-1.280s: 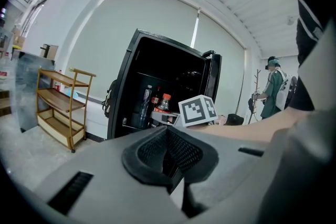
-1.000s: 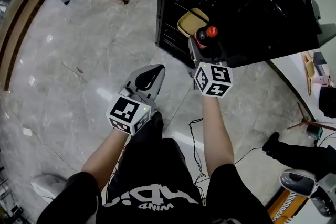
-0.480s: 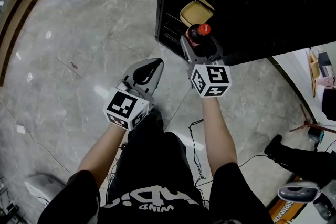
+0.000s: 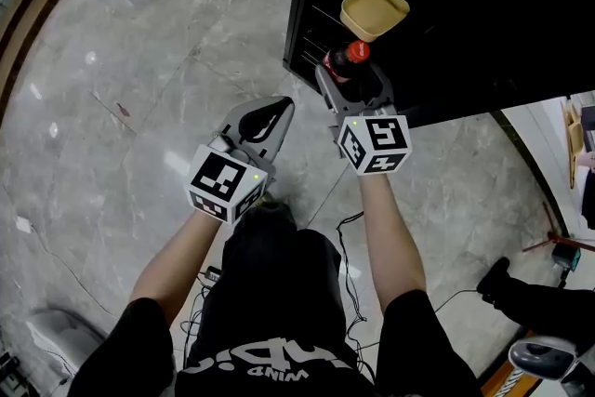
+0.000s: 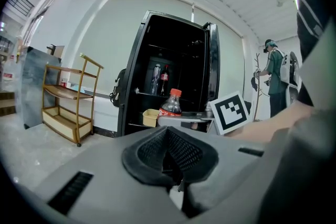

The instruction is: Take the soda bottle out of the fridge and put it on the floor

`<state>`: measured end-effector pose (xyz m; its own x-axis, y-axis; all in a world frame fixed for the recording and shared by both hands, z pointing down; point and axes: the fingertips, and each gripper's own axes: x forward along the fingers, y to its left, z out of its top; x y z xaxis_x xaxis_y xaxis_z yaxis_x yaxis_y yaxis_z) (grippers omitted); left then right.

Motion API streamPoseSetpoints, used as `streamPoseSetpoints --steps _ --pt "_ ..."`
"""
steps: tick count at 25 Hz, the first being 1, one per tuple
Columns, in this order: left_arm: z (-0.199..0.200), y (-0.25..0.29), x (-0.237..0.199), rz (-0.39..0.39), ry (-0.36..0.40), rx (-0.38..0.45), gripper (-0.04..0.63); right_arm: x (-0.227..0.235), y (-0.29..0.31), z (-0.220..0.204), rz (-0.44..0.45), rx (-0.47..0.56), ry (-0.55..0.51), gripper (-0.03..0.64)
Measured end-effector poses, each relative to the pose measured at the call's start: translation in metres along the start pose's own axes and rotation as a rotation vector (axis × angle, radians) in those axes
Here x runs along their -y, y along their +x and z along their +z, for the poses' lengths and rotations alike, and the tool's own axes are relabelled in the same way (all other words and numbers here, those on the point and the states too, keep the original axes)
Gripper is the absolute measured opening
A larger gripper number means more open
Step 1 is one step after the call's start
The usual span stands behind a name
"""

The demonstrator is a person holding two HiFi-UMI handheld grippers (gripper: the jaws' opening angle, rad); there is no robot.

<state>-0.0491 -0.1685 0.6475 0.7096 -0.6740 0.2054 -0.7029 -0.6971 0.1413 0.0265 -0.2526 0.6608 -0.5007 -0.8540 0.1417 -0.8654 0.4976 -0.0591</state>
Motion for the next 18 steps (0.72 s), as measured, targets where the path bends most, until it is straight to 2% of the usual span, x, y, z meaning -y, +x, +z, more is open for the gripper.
streamPoseSetpoints --steps 7,18 --pt "-0.064 0.012 -0.01 -0.025 0.033 0.008 0.006 -0.007 0.008 -0.069 0.037 0.018 0.003 0.311" --pt "-0.149 0.023 -0.001 -0.058 0.015 0.033 0.006 -0.008 -0.007 -0.14 0.062 0.033 -0.028 0.313"
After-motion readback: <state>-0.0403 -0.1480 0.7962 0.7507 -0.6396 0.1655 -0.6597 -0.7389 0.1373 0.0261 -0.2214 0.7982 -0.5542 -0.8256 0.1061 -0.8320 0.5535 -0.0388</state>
